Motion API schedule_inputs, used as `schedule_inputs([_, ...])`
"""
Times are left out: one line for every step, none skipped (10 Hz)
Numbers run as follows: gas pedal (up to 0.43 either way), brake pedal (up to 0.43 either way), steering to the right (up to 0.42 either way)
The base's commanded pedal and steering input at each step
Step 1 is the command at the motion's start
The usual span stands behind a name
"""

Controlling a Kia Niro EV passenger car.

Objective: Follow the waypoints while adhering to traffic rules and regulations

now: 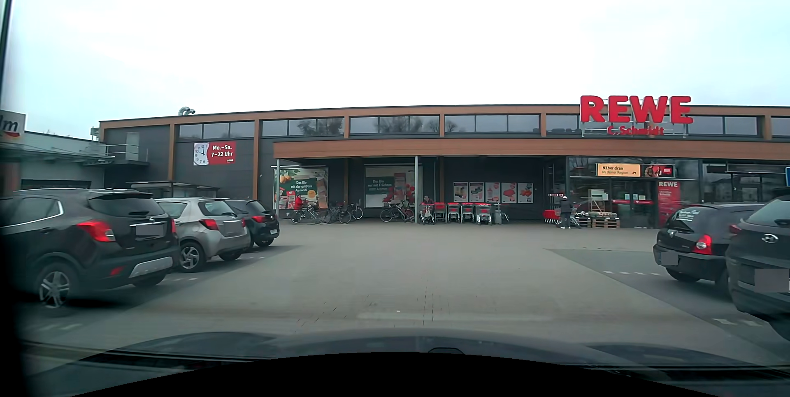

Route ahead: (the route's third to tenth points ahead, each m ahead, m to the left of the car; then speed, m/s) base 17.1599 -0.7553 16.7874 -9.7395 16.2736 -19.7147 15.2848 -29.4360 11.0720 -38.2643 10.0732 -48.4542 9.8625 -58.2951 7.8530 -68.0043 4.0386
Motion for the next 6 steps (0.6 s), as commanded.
schedule_inputs([0.0, 0.012, 0.074])
schedule_inputs([0.0, 0.012, 0.064])
schedule_inputs([0.0, 0.03, 0.059])
schedule_inputs([0.0, 0.037, 0.054])
schedule_inputs([0.0, 0.055, 0.05])
schedule_inputs([0.0, 0.061, 0.046])
